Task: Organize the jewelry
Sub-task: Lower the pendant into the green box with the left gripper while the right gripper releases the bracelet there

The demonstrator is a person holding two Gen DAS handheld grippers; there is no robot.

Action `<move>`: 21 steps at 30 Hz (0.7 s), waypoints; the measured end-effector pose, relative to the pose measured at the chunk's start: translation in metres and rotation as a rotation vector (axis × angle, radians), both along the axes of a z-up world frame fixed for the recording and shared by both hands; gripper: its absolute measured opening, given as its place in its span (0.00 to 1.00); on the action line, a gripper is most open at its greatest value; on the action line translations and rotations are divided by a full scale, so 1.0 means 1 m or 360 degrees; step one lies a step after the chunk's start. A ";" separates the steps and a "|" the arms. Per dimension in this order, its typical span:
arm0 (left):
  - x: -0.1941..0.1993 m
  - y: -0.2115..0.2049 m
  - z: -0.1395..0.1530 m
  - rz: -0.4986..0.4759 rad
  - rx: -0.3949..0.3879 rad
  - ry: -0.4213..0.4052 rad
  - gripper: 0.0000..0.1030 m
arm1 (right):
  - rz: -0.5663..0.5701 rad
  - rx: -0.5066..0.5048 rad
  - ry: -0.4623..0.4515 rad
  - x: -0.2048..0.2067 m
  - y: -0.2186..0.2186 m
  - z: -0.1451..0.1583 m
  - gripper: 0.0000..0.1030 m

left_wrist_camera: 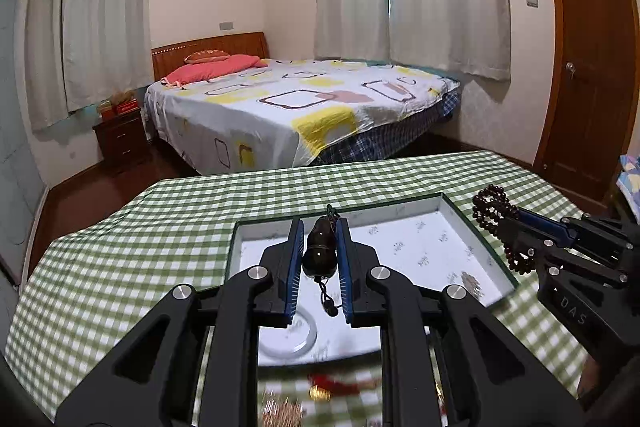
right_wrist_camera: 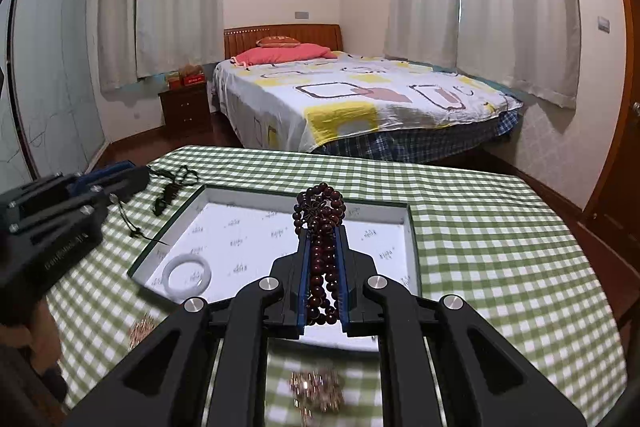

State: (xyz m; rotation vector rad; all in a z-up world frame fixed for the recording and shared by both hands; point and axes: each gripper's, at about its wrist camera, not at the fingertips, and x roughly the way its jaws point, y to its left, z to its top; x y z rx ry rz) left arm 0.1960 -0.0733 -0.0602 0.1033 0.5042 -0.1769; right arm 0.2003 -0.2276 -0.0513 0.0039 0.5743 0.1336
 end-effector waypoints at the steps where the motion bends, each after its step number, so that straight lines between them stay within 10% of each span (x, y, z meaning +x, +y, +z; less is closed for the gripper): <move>1: 0.008 -0.003 -0.007 0.0000 0.0010 0.0026 0.16 | -0.0001 -0.0002 0.0012 0.005 0.001 -0.004 0.12; 11: 0.064 -0.012 -0.098 0.0045 0.0033 0.0458 0.16 | -0.0017 0.0025 0.0369 0.051 0.000 -0.084 0.12; 21: 0.075 -0.010 -0.126 0.0097 0.0068 0.0630 0.19 | -0.0004 0.0000 0.0470 0.059 0.001 -0.103 0.13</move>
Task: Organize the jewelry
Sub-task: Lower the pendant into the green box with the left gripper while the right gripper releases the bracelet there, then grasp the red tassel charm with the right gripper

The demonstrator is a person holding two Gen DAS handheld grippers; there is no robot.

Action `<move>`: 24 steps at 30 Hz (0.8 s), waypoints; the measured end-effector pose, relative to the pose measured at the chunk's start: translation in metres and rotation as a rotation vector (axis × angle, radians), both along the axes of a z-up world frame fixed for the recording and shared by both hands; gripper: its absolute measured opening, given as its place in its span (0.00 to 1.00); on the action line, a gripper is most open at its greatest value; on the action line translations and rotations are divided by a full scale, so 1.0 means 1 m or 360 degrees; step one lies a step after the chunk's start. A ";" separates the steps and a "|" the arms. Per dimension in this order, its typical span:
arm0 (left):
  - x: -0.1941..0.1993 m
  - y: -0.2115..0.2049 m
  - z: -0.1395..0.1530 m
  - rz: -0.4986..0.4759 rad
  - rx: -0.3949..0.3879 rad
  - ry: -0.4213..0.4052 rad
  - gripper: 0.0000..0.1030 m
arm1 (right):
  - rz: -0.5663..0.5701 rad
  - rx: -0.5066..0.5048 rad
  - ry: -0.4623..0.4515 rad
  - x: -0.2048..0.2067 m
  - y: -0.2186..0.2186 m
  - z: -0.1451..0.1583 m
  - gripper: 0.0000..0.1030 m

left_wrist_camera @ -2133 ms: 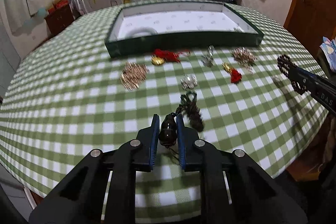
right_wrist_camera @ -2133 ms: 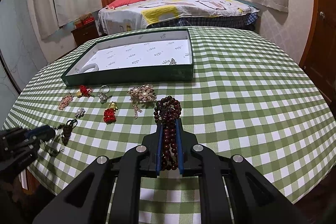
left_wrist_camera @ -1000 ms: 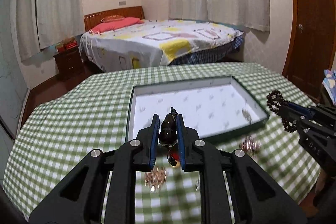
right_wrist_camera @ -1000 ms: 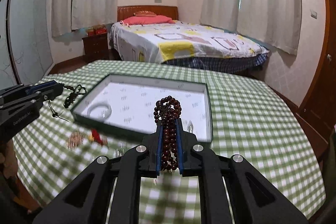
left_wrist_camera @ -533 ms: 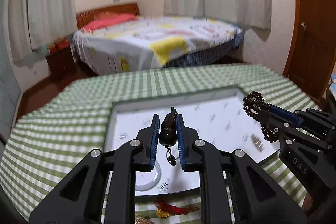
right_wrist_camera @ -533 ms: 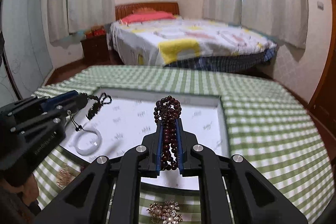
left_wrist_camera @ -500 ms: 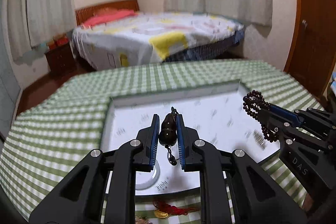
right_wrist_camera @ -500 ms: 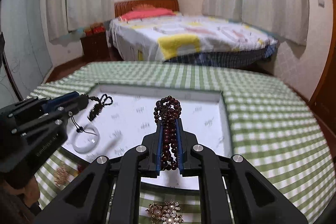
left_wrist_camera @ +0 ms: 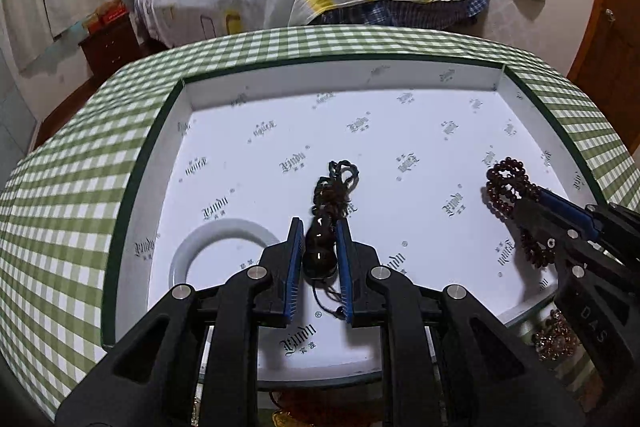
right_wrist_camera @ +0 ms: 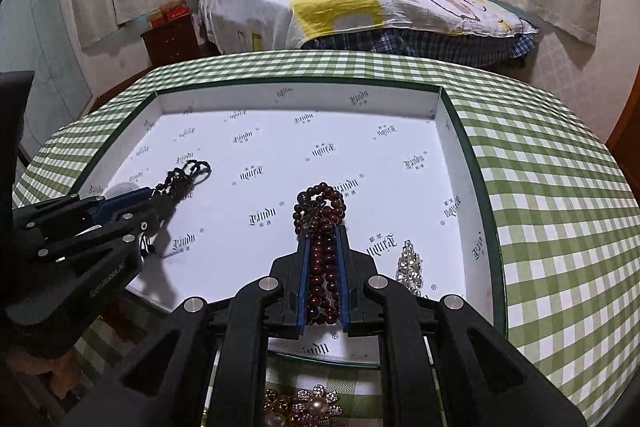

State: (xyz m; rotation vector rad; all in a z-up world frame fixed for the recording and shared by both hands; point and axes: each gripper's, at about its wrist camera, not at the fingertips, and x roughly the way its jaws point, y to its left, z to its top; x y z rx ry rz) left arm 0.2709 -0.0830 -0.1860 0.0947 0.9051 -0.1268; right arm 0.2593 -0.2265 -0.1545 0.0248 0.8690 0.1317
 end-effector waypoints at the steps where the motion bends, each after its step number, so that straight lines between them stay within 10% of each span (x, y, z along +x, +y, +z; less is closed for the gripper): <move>1: 0.000 0.000 0.000 0.0001 0.0001 -0.0002 0.20 | -0.0003 0.0001 0.0005 0.000 0.000 -0.001 0.14; 6: -0.001 -0.004 0.000 -0.0012 0.0010 0.0001 0.44 | -0.0021 0.0011 -0.0002 0.000 -0.003 0.000 0.43; 24: -0.041 0.011 0.048 0.0103 -0.0008 -0.0201 0.76 | -0.0069 0.0026 -0.0144 -0.043 -0.009 0.035 0.43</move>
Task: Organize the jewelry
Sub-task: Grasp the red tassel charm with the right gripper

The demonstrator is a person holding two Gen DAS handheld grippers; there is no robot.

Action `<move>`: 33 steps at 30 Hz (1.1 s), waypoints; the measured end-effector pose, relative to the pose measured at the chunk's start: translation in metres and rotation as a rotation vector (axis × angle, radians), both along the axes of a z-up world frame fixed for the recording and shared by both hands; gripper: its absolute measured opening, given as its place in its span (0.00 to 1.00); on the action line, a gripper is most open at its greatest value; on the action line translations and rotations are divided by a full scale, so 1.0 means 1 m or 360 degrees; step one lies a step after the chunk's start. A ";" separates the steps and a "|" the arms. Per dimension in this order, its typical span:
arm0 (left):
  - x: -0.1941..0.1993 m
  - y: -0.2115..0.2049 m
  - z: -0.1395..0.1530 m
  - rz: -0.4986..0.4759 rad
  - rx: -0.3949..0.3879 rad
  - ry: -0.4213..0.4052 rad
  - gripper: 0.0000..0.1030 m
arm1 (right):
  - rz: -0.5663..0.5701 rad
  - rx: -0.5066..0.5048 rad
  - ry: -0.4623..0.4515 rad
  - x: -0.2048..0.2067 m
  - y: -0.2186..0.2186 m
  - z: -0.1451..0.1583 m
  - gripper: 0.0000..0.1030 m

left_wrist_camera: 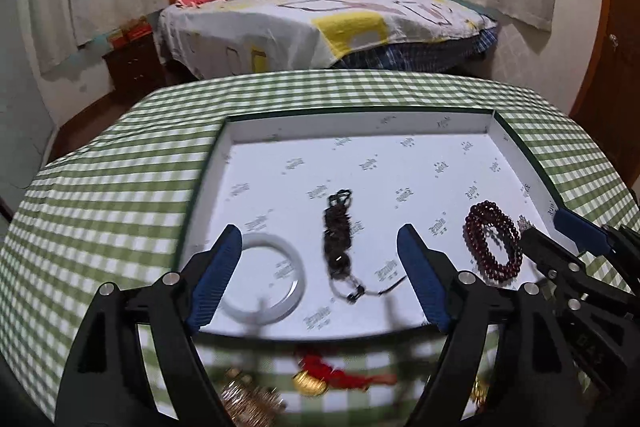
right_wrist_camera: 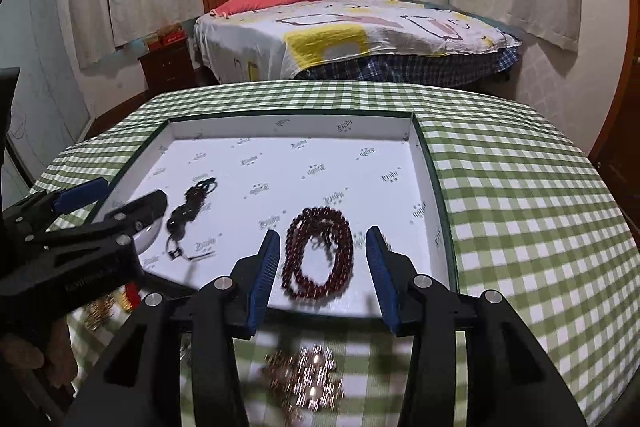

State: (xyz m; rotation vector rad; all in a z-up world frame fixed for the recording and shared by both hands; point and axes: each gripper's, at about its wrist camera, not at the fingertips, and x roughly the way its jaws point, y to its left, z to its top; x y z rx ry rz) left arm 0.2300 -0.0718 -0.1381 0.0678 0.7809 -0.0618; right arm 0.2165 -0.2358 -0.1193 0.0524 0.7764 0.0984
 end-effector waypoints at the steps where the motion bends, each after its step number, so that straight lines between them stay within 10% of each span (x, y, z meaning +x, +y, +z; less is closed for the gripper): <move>1: -0.006 0.004 0.002 0.0019 0.0005 -0.0006 0.76 | -0.0002 0.0002 -0.0003 -0.006 0.000 0.001 0.43; 33: -0.111 0.083 -0.016 0.0307 0.0093 0.0098 0.76 | 0.0220 -0.0001 0.0160 -0.081 0.047 -0.033 0.36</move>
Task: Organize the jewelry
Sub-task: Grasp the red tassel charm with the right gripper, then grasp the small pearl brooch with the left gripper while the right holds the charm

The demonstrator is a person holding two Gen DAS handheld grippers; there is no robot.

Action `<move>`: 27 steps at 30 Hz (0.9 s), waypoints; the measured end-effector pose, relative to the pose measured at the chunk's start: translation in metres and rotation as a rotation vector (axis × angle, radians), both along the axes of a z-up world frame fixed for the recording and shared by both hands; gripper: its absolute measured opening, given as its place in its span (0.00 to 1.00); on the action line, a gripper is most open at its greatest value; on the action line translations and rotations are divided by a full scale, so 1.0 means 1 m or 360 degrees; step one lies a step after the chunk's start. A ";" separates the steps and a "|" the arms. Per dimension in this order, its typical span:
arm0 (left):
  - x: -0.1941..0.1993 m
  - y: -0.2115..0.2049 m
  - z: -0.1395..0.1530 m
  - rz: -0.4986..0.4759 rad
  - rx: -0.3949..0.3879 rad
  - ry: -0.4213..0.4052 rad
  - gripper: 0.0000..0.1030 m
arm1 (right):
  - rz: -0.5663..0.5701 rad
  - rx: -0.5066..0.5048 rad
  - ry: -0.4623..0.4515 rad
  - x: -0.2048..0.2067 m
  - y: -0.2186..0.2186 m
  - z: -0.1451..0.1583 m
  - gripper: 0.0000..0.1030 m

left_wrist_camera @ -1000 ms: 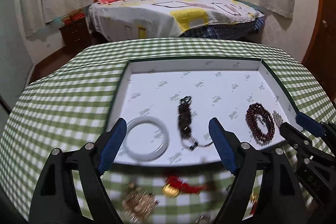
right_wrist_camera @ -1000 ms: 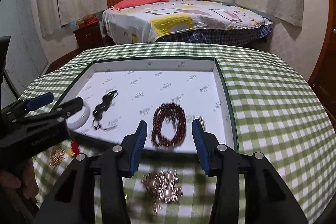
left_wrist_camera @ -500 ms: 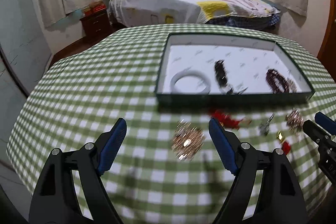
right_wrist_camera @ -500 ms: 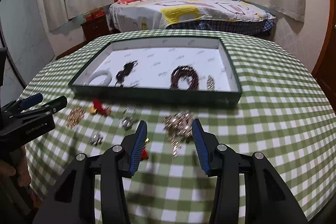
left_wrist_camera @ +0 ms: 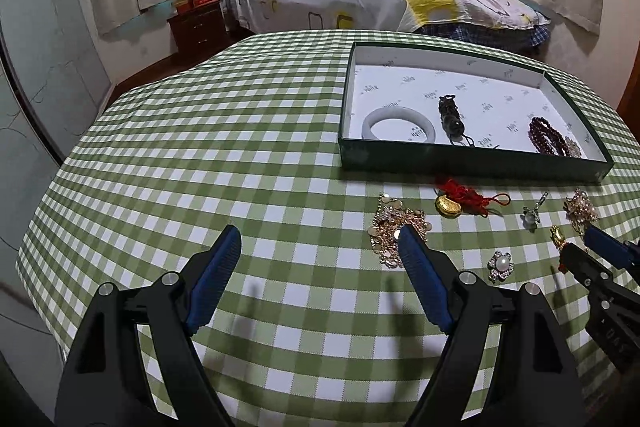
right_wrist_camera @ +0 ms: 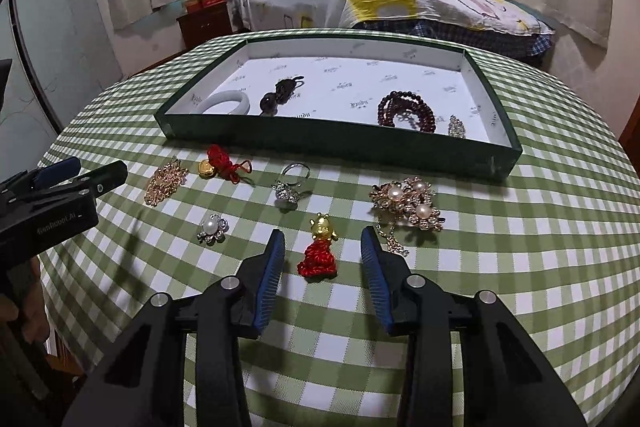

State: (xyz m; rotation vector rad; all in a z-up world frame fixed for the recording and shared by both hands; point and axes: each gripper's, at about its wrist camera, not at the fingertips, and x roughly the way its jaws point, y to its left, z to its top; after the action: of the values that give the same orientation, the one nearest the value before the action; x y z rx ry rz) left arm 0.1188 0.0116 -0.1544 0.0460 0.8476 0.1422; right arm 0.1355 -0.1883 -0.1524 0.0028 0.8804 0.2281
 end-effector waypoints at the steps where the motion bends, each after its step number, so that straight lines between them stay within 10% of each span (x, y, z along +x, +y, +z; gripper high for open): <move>1: 0.000 -0.001 0.000 -0.0006 0.0000 0.0001 0.77 | 0.0004 -0.0001 0.0006 0.001 0.000 -0.001 0.32; 10: -0.001 -0.012 -0.004 -0.0049 -0.0009 0.0014 0.77 | 0.0042 0.0024 0.0058 0.000 0.001 -0.009 0.16; 27: -0.004 -0.050 -0.009 -0.0208 -0.0018 0.0045 0.76 | -0.0001 0.0035 -0.0018 -0.009 -0.017 0.008 0.15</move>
State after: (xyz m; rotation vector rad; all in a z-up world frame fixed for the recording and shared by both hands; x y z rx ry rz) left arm 0.1151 -0.0384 -0.1634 0.0925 0.8711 0.0141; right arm 0.1263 -0.2052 -0.1444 0.0224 0.8668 0.2372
